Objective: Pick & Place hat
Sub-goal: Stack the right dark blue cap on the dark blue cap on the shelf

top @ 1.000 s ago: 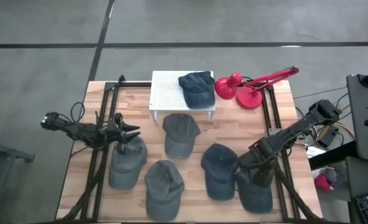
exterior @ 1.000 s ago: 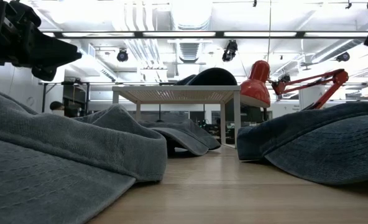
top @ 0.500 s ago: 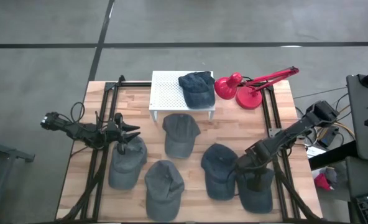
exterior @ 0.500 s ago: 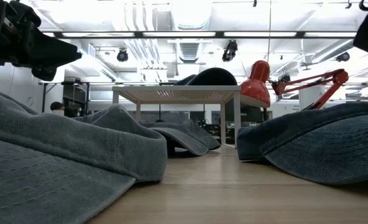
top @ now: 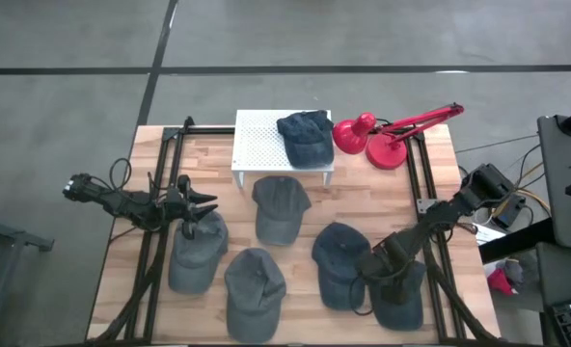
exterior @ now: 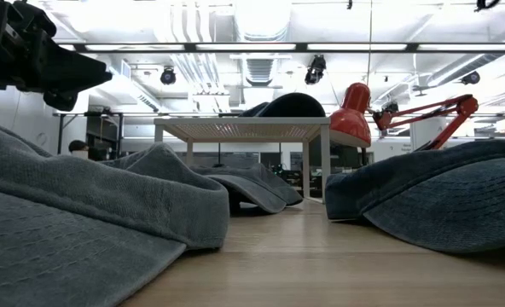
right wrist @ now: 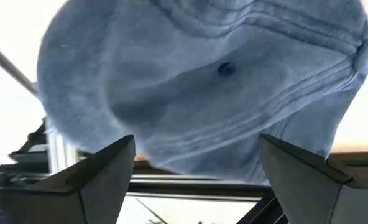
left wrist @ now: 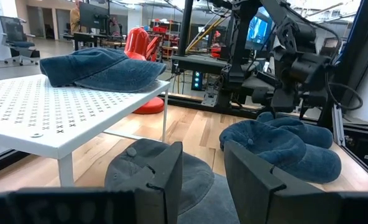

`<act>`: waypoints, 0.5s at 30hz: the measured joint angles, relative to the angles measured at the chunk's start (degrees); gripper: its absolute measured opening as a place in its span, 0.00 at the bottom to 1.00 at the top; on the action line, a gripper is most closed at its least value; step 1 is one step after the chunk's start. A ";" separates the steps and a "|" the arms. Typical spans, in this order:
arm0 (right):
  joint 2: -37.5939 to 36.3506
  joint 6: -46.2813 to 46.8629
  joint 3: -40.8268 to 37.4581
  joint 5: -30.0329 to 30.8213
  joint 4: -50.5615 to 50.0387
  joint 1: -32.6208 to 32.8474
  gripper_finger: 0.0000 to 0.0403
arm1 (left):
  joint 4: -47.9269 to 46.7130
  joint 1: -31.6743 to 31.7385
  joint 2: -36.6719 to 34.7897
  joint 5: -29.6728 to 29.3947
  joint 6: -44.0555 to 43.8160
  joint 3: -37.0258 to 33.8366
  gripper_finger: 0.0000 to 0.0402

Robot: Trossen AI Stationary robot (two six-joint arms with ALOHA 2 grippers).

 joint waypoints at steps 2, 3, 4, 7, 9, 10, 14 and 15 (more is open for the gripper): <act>1.53 -0.50 0.00 0.51 0.41 0.07 0.84 | 0.02 0.00 0.01 0.00 0.00 0.00 0.30; 2.42 -0.81 0.00 0.54 0.81 0.07 0.84 | 0.04 0.00 -0.01 0.00 0.00 0.00 0.30; 3.20 -1.13 0.00 0.55 1.29 0.07 0.84 | 0.04 0.00 0.01 0.00 0.00 0.00 0.30; 5.61 -1.72 0.00 0.51 2.80 0.07 0.83 | 0.15 0.01 0.01 0.00 0.00 0.00 0.30; 7.28 -1.93 0.00 0.45 3.19 0.07 0.82 | 0.24 -0.01 0.01 0.00 0.00 -0.02 0.30; 8.02 -1.96 0.00 0.45 3.22 0.07 0.81 | 0.28 0.00 -0.01 0.00 0.00 -0.04 0.30; 10.44 -2.02 0.00 0.16 3.99 0.07 0.77 | 0.41 0.00 0.01 0.02 0.00 -0.04 0.30; 10.85 -2.01 0.01 0.07 4.11 0.07 0.75 | 0.46 0.00 0.00 0.02 0.00 -0.06 0.30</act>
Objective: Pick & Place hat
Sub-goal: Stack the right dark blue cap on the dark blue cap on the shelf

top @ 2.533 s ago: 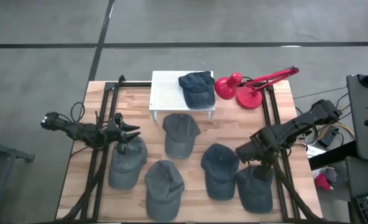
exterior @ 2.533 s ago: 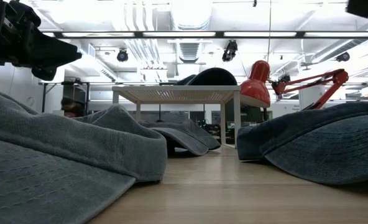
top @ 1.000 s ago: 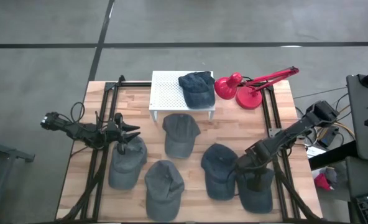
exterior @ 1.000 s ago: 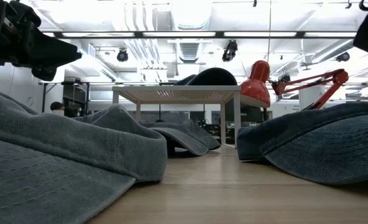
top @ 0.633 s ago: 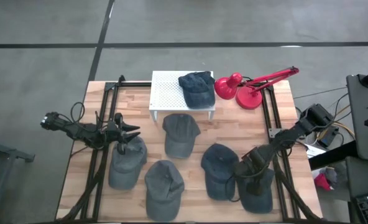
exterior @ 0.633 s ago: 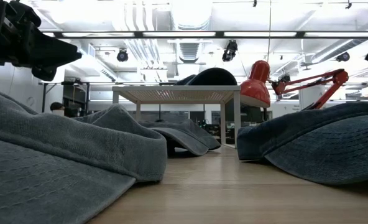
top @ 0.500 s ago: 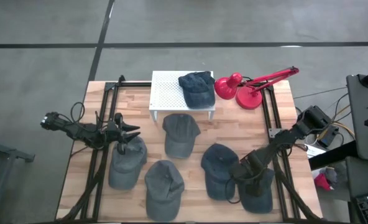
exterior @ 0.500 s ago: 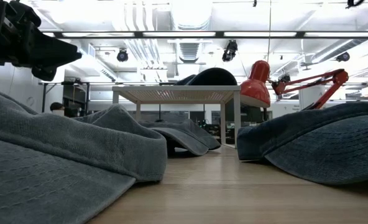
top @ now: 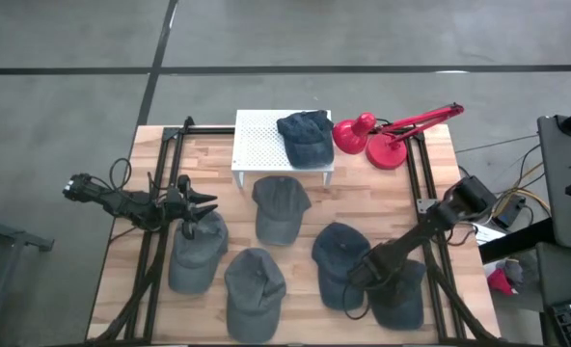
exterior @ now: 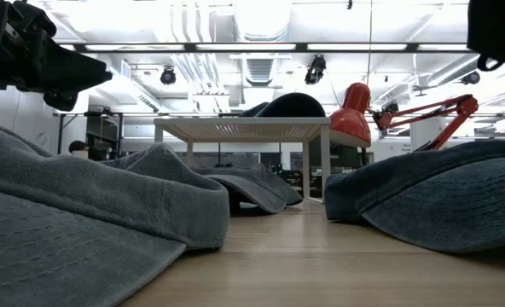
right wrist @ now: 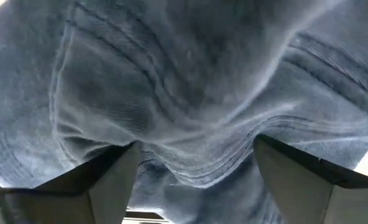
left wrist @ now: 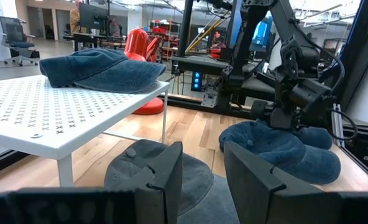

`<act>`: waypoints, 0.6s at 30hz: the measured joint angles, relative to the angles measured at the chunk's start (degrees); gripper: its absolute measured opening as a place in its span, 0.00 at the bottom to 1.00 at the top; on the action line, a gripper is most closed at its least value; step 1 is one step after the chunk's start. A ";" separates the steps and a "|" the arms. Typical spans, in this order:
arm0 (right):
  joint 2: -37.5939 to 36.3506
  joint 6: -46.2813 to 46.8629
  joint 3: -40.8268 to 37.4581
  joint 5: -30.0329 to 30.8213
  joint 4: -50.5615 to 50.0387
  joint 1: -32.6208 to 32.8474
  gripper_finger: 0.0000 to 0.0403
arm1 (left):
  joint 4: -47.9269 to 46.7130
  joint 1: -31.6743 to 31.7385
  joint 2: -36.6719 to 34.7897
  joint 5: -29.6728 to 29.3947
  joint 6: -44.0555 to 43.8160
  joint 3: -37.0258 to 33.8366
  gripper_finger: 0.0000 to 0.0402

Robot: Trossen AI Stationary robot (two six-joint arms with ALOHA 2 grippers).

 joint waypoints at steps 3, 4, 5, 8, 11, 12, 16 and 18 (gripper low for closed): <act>0.61 -0.01 0.01 -0.17 0.20 0.00 0.66 | 0.13 -0.01 0.01 0.00 -0.02 -0.01 0.30; 0.59 0.01 0.01 -0.15 0.20 0.06 0.63 | 0.15 0.01 0.01 0.00 0.00 -0.01 0.30; 0.59 0.01 0.01 -0.11 0.20 0.11 0.60 | 0.15 -0.01 -0.01 0.00 0.00 -0.01 0.30; 0.40 0.04 0.01 0.04 0.18 0.26 0.49 | 0.16 0.01 0.01 0.00 -0.01 -0.01 0.30; 0.32 0.04 0.01 0.18 0.16 0.33 0.38 | 0.17 0.00 0.00 0.00 -0.01 -0.01 0.30; 0.32 0.04 0.01 0.20 0.16 0.35 0.34 | 0.19 0.01 0.00 0.00 0.00 -0.01 0.30; -0.26 -0.34 -0.01 0.23 -0.73 0.35 0.22 | 0.19 0.00 0.01 0.00 0.00 -0.01 0.30; -1.08 -0.57 -0.03 0.35 -1.84 0.35 0.16 | 0.22 0.01 -0.01 0.00 0.00 -0.01 0.30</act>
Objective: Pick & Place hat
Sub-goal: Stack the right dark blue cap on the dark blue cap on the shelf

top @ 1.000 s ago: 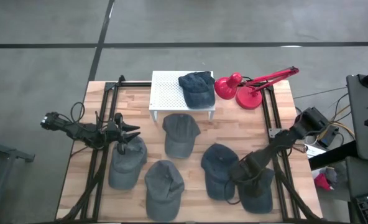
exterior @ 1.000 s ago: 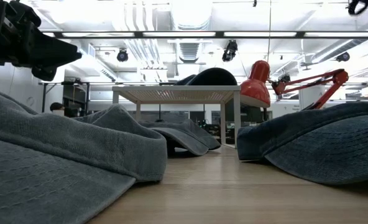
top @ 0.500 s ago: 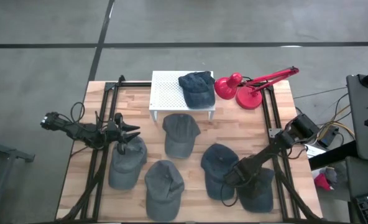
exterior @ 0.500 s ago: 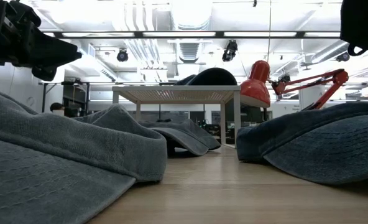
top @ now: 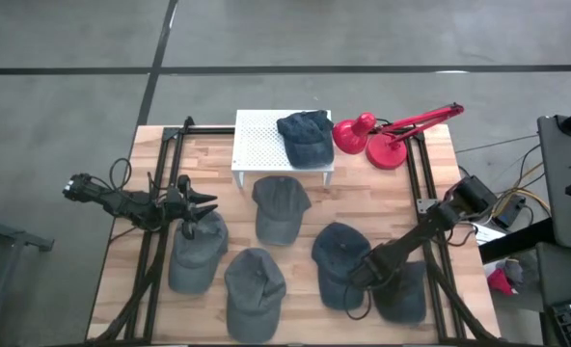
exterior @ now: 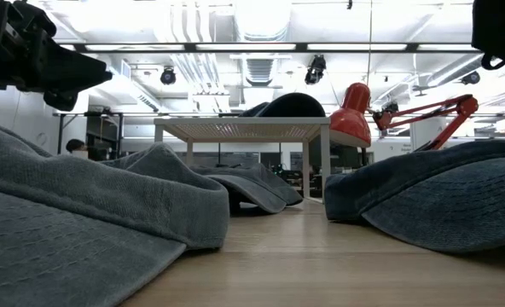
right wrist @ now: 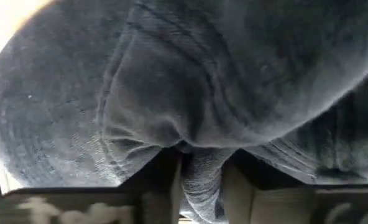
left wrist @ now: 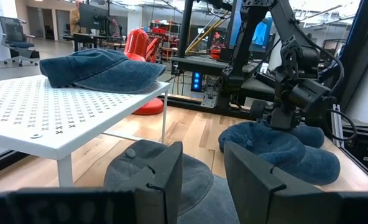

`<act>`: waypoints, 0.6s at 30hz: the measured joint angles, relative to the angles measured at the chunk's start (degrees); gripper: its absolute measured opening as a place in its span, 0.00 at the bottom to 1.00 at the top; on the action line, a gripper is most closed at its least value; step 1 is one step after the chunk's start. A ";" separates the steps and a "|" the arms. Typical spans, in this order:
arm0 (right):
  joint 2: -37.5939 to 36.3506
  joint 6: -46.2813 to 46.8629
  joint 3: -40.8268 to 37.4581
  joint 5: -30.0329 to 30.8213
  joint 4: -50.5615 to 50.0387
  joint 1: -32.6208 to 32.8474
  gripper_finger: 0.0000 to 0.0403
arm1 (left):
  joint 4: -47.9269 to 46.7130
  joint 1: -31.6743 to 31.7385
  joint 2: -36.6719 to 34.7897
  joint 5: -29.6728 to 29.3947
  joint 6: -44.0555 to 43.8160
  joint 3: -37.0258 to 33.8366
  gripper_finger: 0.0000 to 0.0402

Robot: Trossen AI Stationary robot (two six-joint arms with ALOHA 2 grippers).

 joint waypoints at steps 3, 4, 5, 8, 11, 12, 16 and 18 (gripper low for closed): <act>-1.94 -0.30 -0.04 0.32 -2.98 0.00 0.10 | 0.02 -0.01 0.01 0.00 0.00 0.00 0.30; -2.73 -0.35 -0.04 0.33 -4.14 0.00 0.08 | 0.02 0.00 0.02 0.00 0.00 0.00 0.30; -3.65 -0.35 -0.07 0.34 -5.39 0.00 0.07 | 0.04 -0.01 0.01 0.00 0.00 0.00 0.30; -7.15 -0.34 -0.09 0.30 -8.73 0.00 0.06 | 0.04 -0.02 0.02 0.00 0.00 0.00 0.30; -11.14 -0.21 -0.07 0.26 -10.75 0.00 0.06 | 0.07 0.00 0.00 0.00 0.00 0.00 0.30; -12.59 -0.04 -0.07 0.24 -11.39 0.00 0.06 | 0.07 0.00 0.01 0.00 0.00 0.00 0.30; -18.04 0.15 -0.07 -0.04 -12.65 0.00 0.06 | 0.07 0.00 0.00 0.00 0.00 0.00 0.30; -20.59 0.18 -0.04 -0.10 -12.65 0.00 0.06 | 0.09 0.00 0.00 0.00 0.00 0.00 0.30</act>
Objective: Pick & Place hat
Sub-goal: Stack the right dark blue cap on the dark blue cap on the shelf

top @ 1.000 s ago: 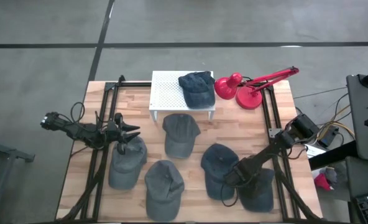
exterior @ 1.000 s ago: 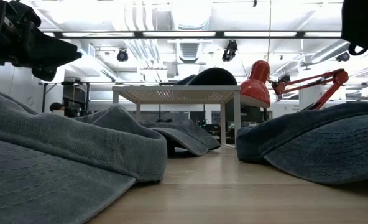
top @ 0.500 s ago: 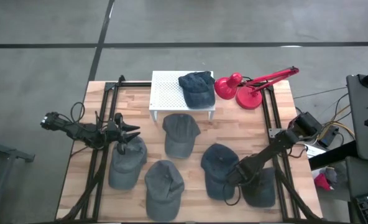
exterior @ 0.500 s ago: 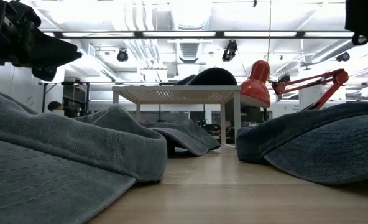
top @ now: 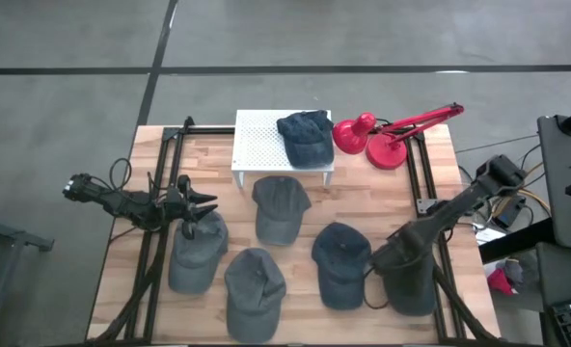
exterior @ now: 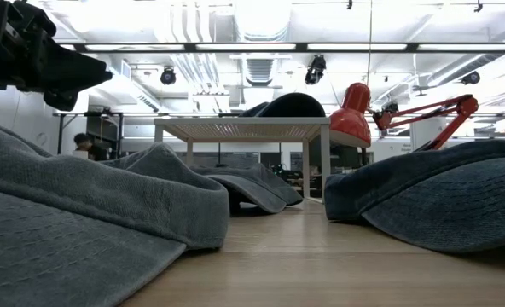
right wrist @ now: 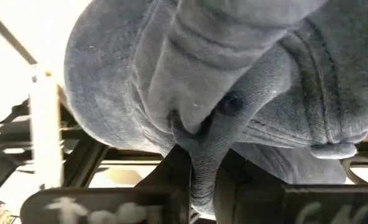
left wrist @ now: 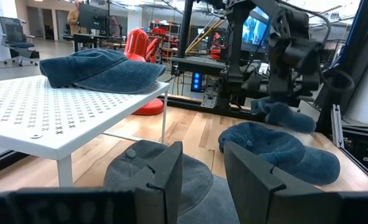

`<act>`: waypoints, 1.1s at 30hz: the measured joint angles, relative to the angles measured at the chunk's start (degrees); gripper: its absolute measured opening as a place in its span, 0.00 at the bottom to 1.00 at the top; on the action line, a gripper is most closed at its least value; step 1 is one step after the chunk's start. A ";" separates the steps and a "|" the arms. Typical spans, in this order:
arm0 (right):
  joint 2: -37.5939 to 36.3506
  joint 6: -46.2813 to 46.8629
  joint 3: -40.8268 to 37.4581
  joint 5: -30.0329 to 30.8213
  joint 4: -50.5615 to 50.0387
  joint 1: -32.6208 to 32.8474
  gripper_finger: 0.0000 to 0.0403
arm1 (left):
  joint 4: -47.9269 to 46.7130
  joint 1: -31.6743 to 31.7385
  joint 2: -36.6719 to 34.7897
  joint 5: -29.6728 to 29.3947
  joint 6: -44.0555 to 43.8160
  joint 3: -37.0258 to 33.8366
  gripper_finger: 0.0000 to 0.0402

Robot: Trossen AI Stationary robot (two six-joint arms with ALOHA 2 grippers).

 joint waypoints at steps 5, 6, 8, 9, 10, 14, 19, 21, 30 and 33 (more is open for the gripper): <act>-5.66 -0.08 0.00 -0.02 0.00 0.00 0.05 | 0.01 -0.01 0.00 -0.02 -0.58 0.00 0.30; -6.69 -0.06 0.00 -0.02 0.01 -0.02 0.05 | 0.02 -0.01 0.02 -0.01 -0.76 0.00 0.30; -8.52 -0.06 0.02 -0.04 0.02 -0.04 0.05 | 0.01 0.00 0.01 0.00 -0.96 0.00 0.30; -9.30 -0.06 0.02 -0.04 0.02 -0.04 0.05 | 0.02 0.00 0.02 0.00 -0.97 0.00 0.30; -10.04 -0.05 0.02 -0.04 0.04 -0.04 0.05 | 0.00 -0.01 0.00 0.00 -0.98 0.00 0.30; -11.73 -0.10 0.07 -0.03 0.25 -0.13 0.05 | 0.00 -0.01 0.00 0.00 -1.03 0.00 0.30; -12.15 -0.35 0.07 0.09 2.06 -0.53 0.05 | 0.00 0.00 0.02 0.00 -1.03 0.01 0.30; -12.11 -0.46 0.07 0.18 3.78 -0.86 0.06 | 0.00 -0.01 0.02 0.00 -1.03 0.02 0.30; -12.02 -2.02 0.07 0.26 16.40 -4.27 0.07 | -0.02 0.01 0.01 0.00 -0.94 0.02 0.30; -12.02 -2.39 0.07 0.30 20.29 -6.48 0.07 | -0.02 0.01 0.01 -0.01 -0.92 0.02 0.30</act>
